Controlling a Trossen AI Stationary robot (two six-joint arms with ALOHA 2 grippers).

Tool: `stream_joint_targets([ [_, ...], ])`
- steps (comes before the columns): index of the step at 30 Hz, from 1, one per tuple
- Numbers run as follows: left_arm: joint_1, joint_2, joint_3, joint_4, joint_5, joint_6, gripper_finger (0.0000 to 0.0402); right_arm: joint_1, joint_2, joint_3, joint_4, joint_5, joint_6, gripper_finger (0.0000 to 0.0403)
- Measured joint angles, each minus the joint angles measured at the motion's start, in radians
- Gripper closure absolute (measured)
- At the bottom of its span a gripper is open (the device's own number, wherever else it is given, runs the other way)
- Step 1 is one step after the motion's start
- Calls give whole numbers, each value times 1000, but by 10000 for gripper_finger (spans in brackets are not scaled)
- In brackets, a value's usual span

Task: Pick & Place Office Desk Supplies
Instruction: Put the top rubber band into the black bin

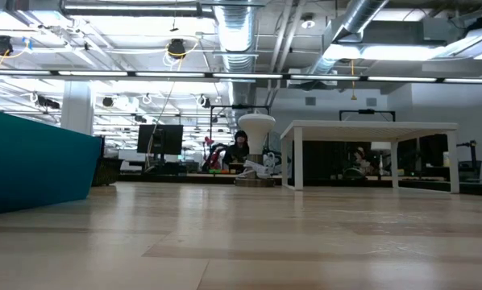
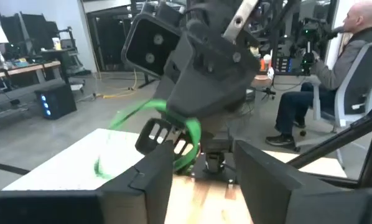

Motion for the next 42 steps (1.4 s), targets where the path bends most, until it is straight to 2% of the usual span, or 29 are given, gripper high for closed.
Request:
stream_joint_targets([
  [3, 4, -3, 0, -17, 0, -89, 277, 0, 2, 0, 1, 0, -2, 403],
  [7, 10, -12, -1, -43, 7, -219, 374, 2, 3, 0, -6, 0, -4, 403],
  [8, 12, -15, 0, -37, 9, -232, 386, 2, 3, 0, -7, 0, -12, 403],
  [12, 12, -25, 0, -50, 10, -235, 399, 3, 3, 0, -7, 0, -31, 386],
  [15, 11, -55, 0, -153, 49, -252, 400, 2, 3, 0, -5, 0, -41, 348],
  [19, 25, -118, 1, -525, 172, -478, 400, 2, 2, 0, 5, 2, -55, 285],
  [22, 25, -177, 0, -938, 284, -710, 400, 2, 2, 0, 3, 19, -60, 246],
  [25, 14, -253, -1, -1363, 348, -928, 401, 12, 2, 0, 2, 26, -66, 228],
  [27, -11, -307, -1, -1497, 353, -1011, 401, 26, 2, 0, 0, 27, -71, 225],
  [29, -46, -369, -1, -1456, 330, -1031, 401, 44, 2, 0, -12, 36, -71, 228],
  [31, -70, -421, -1, -1266, 238, -980, 401, 68, 2, 0, -36, 65, -70, 233],
  [34, -55, -445, 1, -899, 51, -728, 401, 102, 2, 0, -49, 114, -66, 241],
  [36, 12, -443, 2, -752, -53, -572, 401, 122, 2, 0, -51, 149, -61, 244],
  [38, 117, -433, 2, -704, -107, -459, 401, 135, 2, 0, -51, 172, -50, 246],
  [42, 373, -431, 0, -853, -128, -380, 401, 148, 2, 0, -51, 188, -38, 246],
])
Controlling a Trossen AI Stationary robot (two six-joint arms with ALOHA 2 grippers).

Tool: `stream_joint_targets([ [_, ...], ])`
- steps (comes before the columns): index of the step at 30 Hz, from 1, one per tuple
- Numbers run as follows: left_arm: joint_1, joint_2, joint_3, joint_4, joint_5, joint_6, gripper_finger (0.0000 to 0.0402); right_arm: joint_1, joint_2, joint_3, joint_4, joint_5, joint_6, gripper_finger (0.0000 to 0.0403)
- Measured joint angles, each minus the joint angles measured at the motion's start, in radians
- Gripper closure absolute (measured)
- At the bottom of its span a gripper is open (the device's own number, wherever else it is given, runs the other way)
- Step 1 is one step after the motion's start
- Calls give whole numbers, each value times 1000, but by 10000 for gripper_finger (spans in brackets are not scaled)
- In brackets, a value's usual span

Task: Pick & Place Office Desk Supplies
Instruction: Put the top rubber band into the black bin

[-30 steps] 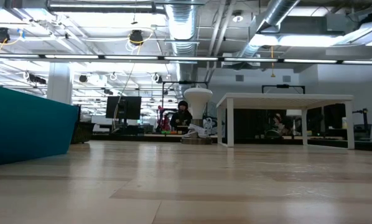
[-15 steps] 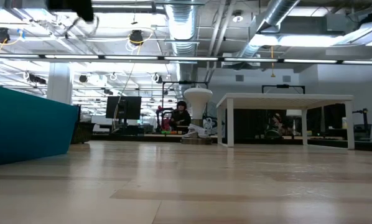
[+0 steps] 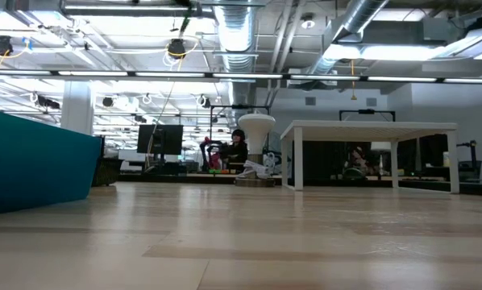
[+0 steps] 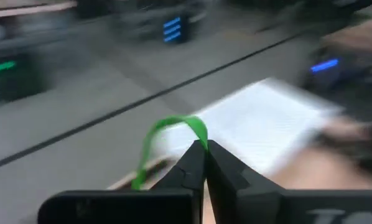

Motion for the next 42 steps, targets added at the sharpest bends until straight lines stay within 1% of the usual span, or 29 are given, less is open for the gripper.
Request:
stream_joint_targets([
  [1, 68, 1, 0, -68, 13, -8, 401, 0, 0, 0, 0, 0, 3, 246],
  [5, 313, 37, -19, -379, 128, -112, 401, 9, 0, 0, -8, 16, 10, 247],
  [7, 406, 54, -71, -481, 193, -162, 401, 18, 0, 0, -17, 36, 8, 248],
  [9, 463, 63, -154, -509, 238, -211, 401, 25, 0, -4, -15, 49, 5, 248],
  [12, 500, 56, -307, -508, 294, -308, 401, 25, 0, -6, -20, 52, 1, 248],
  [15, 504, 36, -439, -471, 330, -395, 401, 25, 0, -6, -19, 58, 1, 248],
  [19, 498, 17, -549, -429, 375, -471, 401, 24, 0, -6, -19, 64, 1, 248],
  [23, 497, 11, -609, -386, 394, -507, 401, 26, 0, -6, -22, 63, 2, 248],
  [29, 497, 11, -620, -341, 384, -502, 394, 30, 0, -7, -30, 71, 9, 248],
  [31, 503, 5, -620, -310, 389, -459, 378, 30, 0, -7, -33, 72, 9, 247],
  [34, 524, -1, -619, -283, 427, -389, 334, 30, 0, -7, -45, 74, 9, 242],
  [39, 556, -1, -619, -352, 436, -369, 246, 29, 0, -7, -87, 74, 25, 234],
  [42, 567, -2, -619, -389, 436, -330, 204, 29, 0, -7, -116, 74, 28, 232],
])
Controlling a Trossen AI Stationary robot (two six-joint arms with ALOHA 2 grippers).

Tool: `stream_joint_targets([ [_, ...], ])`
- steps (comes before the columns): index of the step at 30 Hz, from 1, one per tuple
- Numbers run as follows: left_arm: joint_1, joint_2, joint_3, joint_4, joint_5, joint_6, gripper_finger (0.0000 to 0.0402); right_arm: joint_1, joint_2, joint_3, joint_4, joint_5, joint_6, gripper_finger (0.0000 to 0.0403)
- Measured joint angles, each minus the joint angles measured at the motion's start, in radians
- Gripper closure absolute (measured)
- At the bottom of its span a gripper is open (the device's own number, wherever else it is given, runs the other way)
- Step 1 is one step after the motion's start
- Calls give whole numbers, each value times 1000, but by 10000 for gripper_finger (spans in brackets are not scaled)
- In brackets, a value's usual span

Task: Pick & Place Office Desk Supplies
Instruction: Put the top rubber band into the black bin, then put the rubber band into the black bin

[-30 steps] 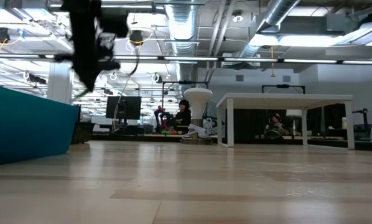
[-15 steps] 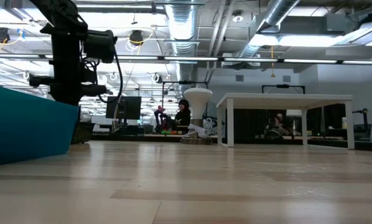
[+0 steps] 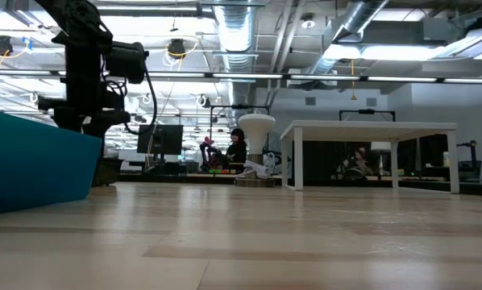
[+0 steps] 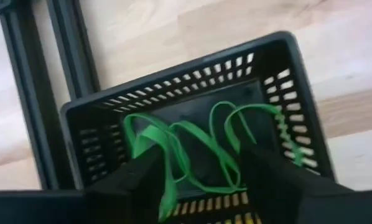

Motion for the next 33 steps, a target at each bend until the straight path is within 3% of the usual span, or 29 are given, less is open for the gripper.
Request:
stream_joint_targets([
  [6, -13, -81, 1, -5, 98, 146, 151, -19, 0, 0, -182, -3, 66, 234],
  [10, 9, -143, 1, -36, 92, 124, 136, -21, 0, 0, -199, -25, 78, 233],
  [13, 24, -158, 1, -97, 89, 95, 134, -19, 0, -1, -190, -27, 73, 234],
  [19, 23, -180, 3, -59, 62, 65, 134, -17, 0, 0, -161, -27, 57, 235],
  [26, 24, -163, -6, 39, 95, 56, 134, -17, 0, 0, -131, -27, 41, 235],
  [33, 24, -119, -5, 37, 123, 91, 145, -11, 0, 0, -131, -27, 41, 235],
])
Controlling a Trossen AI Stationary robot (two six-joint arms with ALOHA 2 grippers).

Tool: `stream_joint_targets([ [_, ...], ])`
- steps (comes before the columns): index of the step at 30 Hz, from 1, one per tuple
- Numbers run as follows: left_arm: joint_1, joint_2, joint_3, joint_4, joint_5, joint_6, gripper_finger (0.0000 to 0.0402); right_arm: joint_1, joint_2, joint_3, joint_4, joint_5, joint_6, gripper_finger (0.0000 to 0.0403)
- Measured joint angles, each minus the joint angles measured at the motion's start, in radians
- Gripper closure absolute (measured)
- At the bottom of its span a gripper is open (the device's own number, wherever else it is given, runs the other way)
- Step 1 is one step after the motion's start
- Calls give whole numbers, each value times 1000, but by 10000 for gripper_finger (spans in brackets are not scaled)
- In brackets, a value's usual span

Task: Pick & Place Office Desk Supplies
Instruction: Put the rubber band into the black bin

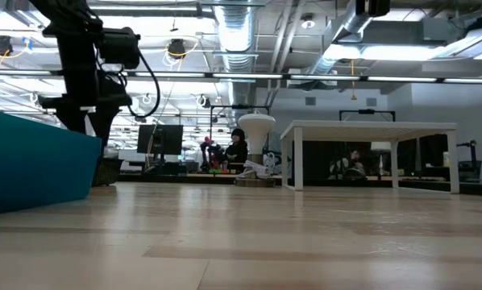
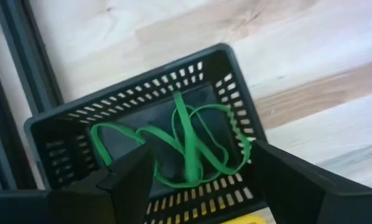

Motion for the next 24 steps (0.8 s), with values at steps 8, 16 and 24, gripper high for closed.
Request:
stream_joint_targets([
  [8, 0, 13, 0, -7, 3, -32, 147, 0, 0, 0, -4, 0, 1, 235],
  [16, -102, -160, 0, 232, 405, -145, 147, 75, 0, 1, -306, -24, 157, 235],
  [24, -554, -254, 0, 1022, 469, -327, 147, 370, 83, 2, -755, -199, 506, 235],
])
